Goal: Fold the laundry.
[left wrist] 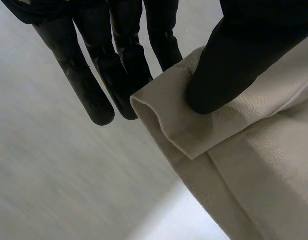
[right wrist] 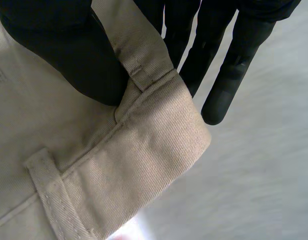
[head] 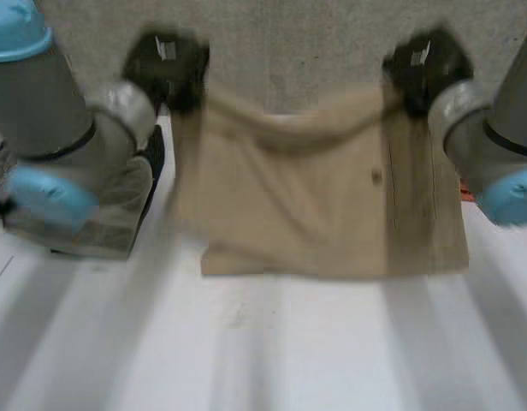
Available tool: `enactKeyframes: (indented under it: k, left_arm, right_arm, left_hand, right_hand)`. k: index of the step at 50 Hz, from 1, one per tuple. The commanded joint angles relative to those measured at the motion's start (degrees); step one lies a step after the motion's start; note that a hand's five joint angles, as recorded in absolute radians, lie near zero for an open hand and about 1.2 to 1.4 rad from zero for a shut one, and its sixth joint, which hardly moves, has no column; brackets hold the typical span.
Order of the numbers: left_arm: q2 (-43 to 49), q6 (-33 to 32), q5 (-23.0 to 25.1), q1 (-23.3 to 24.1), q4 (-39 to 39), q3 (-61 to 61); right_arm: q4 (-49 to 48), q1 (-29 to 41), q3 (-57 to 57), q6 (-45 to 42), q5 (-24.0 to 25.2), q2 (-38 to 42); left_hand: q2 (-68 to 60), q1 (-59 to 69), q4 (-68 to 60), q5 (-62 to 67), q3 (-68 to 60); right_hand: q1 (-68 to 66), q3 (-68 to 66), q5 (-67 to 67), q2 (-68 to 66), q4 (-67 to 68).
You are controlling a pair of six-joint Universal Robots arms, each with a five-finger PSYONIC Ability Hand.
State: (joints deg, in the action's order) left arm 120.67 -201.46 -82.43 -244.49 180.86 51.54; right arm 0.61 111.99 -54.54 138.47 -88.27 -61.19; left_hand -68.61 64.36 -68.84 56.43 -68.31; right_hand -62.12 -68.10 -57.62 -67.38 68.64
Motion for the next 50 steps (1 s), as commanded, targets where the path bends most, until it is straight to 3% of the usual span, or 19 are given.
enactKeyframes:
  k: [1, 3, 8, 14, 19, 25, 26, 33, 39, 45, 50]
  left_arm:
    - [2.0, 9.6, -2.7, -0.2, 28.4, -8.1]
    - [1.9, 12.7, -3.0, -0.1, 31.4, -6.4]
    - [1.5, 13.5, -2.9, 0.0, 30.5, -1.3]
    - [1.1, 13.3, -2.9, 0.3, 25.4, 8.9]
    - [1.9, 13.1, -2.9, 0.8, 20.8, 16.1]
    - [5.2, 9.5, -3.3, 1.3, 14.9, 24.5]
    - [4.9, 5.7, -3.4, 1.7, 11.3, 27.7]
    - [-4.9, 0.0, -3.4, 1.9, 0.6, 34.7]
    - [-18.4, -4.9, -2.9, 2.5, -15.8, 43.4]
    - [-26.3, -14.4, -2.6, 4.3, -28.4, 50.0]
    - [-30.0, -21.9, -0.2, 11.2, -39.9, 53.1]
  right_arm:
    - [-36.1, 0.4, 0.8, 6.3, -1.1, -0.1]
    - [-37.8, 0.4, 0.3, 6.5, -0.3, 0.7]
    - [-36.9, 0.6, 0.0, 7.1, 0.1, 4.0]
    - [-36.6, 0.7, -2.6, 8.5, 0.3, 6.2]
    - [-32.9, 0.4, -5.6, 8.8, 3.2, 12.7]
    - [-23.3, 0.6, -8.3, 5.9, 4.8, 20.3]
    - [-20.7, 0.6, -8.8, 4.5, 4.7, 20.5]
    - [0.1, 0.2, -15.2, -2.1, 3.9, 9.9]
    - [21.4, 0.1, -22.1, -3.3, 1.9, -0.5]
    - [28.7, -0.2, -32.3, -8.9, 1.3, -8.6]
    - [30.6, -0.2, -42.7, -16.8, 2.5, -15.9]
  left_hand:
    - [-11.4, 15.6, -11.2, 13.6, -11.7]
    - [-11.4, 15.6, -11.2, 13.6, -11.7]
    - [-11.4, 15.6, -11.2, 13.6, -11.7]
    - [-11.4, 15.6, -11.2, 13.6, -11.7]
    - [-11.4, 15.6, -11.2, 13.6, -11.7]
    - [-11.4, 15.6, -11.2, 13.6, -11.7]
    - [-11.4, 15.6, -11.2, 13.6, -11.7]
    - [-11.4, 15.6, -11.2, 13.6, -11.7]
    - [-11.4, 15.6, -11.2, 13.6, -11.7]
    - [-11.4, 15.6, -11.2, 13.6, -11.7]
    - [-11.4, 15.6, -11.2, 13.6, -11.7]
  right_hand:
    - [-17.9, -11.9, -12.4, -12.6, 11.4]
    - [-17.9, -11.9, -12.4, -12.6, 11.4]
    - [-17.9, -11.9, -12.4, -12.6, 11.4]
    - [-17.9, -11.9, -12.4, -12.6, 11.4]
    - [-17.9, -11.9, -12.4, -12.6, 11.4]
    - [-17.9, -11.9, -12.4, -12.6, 11.4]
    - [-17.9, -11.9, -12.4, -12.6, 11.4]
    - [-17.9, -11.9, -12.4, -12.6, 11.4]
    - [-17.9, -11.9, -12.4, -12.6, 11.4]
    - [-17.9, -11.9, -12.4, -12.6, 11.4]
    - [-17.9, -11.9, -12.4, -12.6, 11.4]
